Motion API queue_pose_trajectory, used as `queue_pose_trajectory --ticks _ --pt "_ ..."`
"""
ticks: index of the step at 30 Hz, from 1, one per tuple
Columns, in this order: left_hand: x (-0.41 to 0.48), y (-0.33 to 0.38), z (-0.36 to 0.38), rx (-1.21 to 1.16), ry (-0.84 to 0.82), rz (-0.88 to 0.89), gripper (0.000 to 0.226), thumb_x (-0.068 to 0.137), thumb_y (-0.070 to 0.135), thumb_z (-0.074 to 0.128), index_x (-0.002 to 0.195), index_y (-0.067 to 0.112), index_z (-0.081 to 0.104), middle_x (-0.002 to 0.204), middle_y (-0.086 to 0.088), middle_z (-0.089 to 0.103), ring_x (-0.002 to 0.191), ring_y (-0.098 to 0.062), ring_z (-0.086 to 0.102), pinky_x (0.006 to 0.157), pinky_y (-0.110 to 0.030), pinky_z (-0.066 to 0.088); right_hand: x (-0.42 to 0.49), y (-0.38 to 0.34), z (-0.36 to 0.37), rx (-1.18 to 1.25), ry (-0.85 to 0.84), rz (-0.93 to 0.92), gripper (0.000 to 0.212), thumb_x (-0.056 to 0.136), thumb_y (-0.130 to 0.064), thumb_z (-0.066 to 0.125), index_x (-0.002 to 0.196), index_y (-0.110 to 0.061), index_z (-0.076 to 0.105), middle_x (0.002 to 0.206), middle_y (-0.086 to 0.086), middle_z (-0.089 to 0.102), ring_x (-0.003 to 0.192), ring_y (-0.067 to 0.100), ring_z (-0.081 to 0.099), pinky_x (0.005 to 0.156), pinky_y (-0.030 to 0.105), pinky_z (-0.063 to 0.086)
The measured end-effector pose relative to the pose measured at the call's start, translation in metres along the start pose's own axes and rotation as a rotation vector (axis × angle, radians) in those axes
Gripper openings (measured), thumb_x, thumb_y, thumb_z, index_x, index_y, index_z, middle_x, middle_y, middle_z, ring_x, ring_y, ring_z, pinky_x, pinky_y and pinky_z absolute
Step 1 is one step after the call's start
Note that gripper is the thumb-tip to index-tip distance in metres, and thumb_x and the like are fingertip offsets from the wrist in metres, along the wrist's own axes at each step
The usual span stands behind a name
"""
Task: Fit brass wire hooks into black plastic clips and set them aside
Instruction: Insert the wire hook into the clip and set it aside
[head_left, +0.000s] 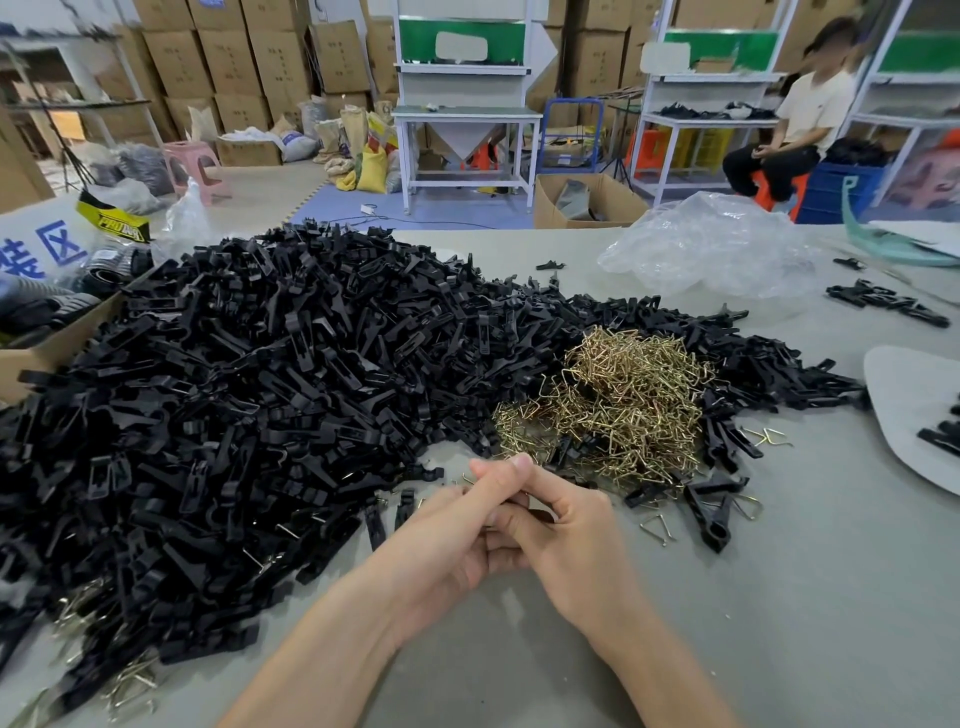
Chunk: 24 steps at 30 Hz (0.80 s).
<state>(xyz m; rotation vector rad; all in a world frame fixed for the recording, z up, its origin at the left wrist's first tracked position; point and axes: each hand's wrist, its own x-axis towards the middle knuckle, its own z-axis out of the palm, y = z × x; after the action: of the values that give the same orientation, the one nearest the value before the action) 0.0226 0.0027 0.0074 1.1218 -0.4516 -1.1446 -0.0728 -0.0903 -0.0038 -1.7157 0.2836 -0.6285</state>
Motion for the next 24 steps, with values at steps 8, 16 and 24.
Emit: queue_pose_trajectory --ticks 8,16,24 --pt "0.0 0.002 -0.007 -0.01 -0.126 -0.088 0.061 0.07 0.058 0.083 0.102 0.01 0.063 0.094 -0.013 0.06 0.102 -0.029 0.057 0.101 -0.041 0.047 -0.002 0.004 -0.002 -0.076 -0.005 -0.017 0.021 0.089 -0.012 0.068 0.101 -0.028 0.076 0.083 -0.003 0.076 0.077 0.017 0.074 0.069 0.032 0.061" --pt "-0.002 0.0 -0.011 -0.022 -0.14 -0.156 0.069 0.074 0.059 0.08 0.116 0.008 0.061 0.099 -0.016 0.06 0.11 -0.031 0.053 0.113 -0.053 0.035 -0.003 0.007 -0.003 -0.122 -0.03 -0.038 0.023 0.087 -0.017 0.065 0.102 -0.031 0.075 0.084 -0.007 0.077 0.079 0.013 0.074 0.074 0.029 0.059" --pt "0.001 -0.007 -0.006 -0.152 0.002 -0.075 0.03 0.072 0.04 0.081 0.072 0.013 0.069 0.077 -0.009 0.065 0.072 -0.019 0.069 0.077 -0.033 0.059 0.002 0.007 -0.003 -0.002 -0.046 0.021 0.042 0.086 -0.011 0.077 0.113 -0.042 0.073 0.096 -0.005 0.077 0.094 0.013 0.073 0.085 0.027 0.058"
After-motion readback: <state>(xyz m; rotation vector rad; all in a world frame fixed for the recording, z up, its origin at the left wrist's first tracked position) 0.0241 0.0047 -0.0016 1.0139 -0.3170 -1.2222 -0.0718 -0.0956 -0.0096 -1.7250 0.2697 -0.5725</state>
